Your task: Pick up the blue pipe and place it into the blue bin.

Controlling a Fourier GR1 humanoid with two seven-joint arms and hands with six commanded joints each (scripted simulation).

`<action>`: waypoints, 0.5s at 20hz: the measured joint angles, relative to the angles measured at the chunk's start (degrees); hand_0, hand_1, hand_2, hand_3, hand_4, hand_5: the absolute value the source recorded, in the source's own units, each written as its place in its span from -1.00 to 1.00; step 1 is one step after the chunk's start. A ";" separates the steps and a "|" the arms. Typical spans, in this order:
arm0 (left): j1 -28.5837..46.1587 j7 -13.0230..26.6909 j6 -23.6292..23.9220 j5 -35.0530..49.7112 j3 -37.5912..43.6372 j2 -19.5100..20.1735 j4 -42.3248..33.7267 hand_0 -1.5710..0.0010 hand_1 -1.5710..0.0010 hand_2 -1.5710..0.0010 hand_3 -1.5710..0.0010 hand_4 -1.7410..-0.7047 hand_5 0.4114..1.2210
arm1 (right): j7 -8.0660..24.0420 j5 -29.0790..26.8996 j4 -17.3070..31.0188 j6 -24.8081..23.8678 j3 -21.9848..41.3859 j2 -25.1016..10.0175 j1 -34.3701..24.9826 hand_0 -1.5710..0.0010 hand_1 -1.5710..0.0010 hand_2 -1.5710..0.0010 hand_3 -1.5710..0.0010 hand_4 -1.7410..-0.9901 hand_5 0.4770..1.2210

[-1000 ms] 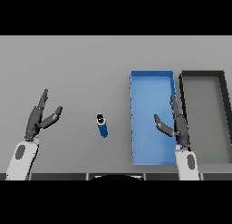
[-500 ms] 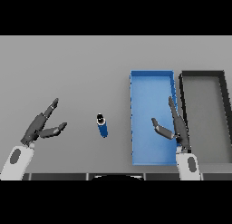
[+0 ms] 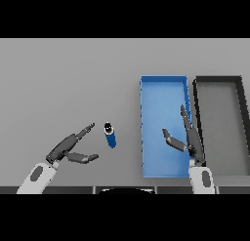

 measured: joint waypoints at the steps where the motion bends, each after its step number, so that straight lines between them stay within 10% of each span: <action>1: -0.49 0.34 -0.07 0.05 -0.46 -0.83 0.02 1.00 1.00 1.00 1.00 0.15 -0.90 | 0.41 0.11 0.42 -0.10 -0.10 -0.01 -0.29 1.00 1.00 1.00 1.00 0.41 -0.60; 10: -7.24 -1.43 2.60 -3.82 -3.43 -12.33 9.62 1.00 1.00 1.00 1.00 0.20 -0.89 | 0.03 -0.19 0.29 0.01 -0.68 -0.43 0.19 1.00 1.00 1.00 1.00 0.41 -0.58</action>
